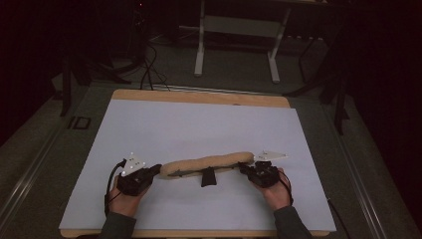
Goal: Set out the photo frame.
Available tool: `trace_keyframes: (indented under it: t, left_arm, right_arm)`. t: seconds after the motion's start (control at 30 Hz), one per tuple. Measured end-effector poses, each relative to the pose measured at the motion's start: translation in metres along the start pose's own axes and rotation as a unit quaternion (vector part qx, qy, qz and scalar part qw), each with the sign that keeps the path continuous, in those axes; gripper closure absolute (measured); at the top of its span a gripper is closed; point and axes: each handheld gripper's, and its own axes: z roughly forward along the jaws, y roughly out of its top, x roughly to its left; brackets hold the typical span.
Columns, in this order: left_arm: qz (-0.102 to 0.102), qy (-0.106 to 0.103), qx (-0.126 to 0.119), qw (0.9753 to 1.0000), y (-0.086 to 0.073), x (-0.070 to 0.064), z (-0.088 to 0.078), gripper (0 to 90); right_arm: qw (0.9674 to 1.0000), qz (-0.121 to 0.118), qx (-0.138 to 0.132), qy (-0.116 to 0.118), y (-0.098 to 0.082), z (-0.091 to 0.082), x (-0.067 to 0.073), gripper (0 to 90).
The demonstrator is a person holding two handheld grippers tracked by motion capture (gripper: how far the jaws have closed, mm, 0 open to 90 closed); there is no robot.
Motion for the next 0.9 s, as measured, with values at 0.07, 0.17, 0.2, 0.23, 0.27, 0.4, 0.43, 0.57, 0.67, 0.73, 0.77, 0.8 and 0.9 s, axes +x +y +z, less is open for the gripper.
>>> trace_keyframes:
  t: [0.07, 0.17, 0.2, 0.23, 0.27, 0.4, 0.43, 0.57, 0.67, 0.73, 0.77, 0.8, 0.9]
  left_arm:
    - [0.002, -0.001, 0.000, 1.0000, 0.000, -0.001, 0.000, 90.0]
    - [0.005, -0.002, 0.001, 1.0000, 0.000, -0.004, 0.000, 90.0]
    - [0.005, -0.002, -0.001, 1.0000, 0.000, -0.005, 0.000, 90.0]
    - [0.006, -0.003, -0.001, 1.0000, 0.000, -0.005, 0.000, 90.0]
    - [0.007, -0.004, 0.000, 1.0000, 0.000, -0.006, 0.000, 90.0]
    - [0.011, -0.006, -0.001, 0.9999, 0.000, -0.008, 0.001, 90.0]
    - [0.013, -0.007, -0.001, 0.9999, 0.000, -0.009, 0.001, 90.0]
    - [0.016, -0.009, 0.000, 0.9998, 0.001, -0.011, 0.001, 90.0]
    - [0.016, -0.013, 0.000, 0.9998, 0.001, -0.011, 0.002, 90.0]
    - [0.018, -0.013, 0.001, 0.9997, 0.001, -0.012, 0.002, 90.0]
    - [0.017, -0.014, -0.001, 0.9998, 0.001, -0.013, 0.002, 90.0]
    - [0.018, -0.014, -0.001, 0.9997, 0.001, -0.013, 0.002, 90.0]
    - [0.021, -0.016, 0.000, 0.9997, 0.001, -0.015, 0.002, 90.0]
  right_arm:
    - [1.0000, 0.000, -0.001, -0.001, 0.000, 0.000, 0.001, 89.9]
    - [1.0000, 0.002, -0.003, -0.004, 0.001, 0.001, 0.002, 89.9]
    - [1.0000, 0.003, -0.004, -0.005, 0.001, 0.001, 0.002, 89.9]
    - [1.0000, 0.003, -0.005, -0.005, 0.001, 0.001, 0.002, 89.9]
    - [1.0000, 0.004, -0.006, -0.006, 0.001, 0.001, 0.002, 90.0]
    - [0.9999, 0.005, -0.008, -0.008, 0.002, 0.002, 0.003, 89.9]
    - [0.9999, 0.006, -0.009, -0.009, 0.002, 0.003, 0.003, 90.0]
    - [0.9998, 0.010, -0.011, -0.010, 0.003, 0.003, 0.003, 90.0]
    - [0.9998, 0.011, -0.010, -0.011, 0.004, 0.004, 0.003, 90.0]
    - [0.9998, 0.013, -0.010, -0.010, 0.004, 0.005, 0.004, 90.0]
    - [0.9998, 0.012, -0.010, -0.011, 0.004, 0.005, 0.004, 89.9]
    - [0.9998, 0.011, -0.009, -0.011, 0.005, 0.006, 0.004, 90.0]
    - [0.9999, 0.009, -0.004, -0.010, 0.006, 0.009, 0.006, 89.9]
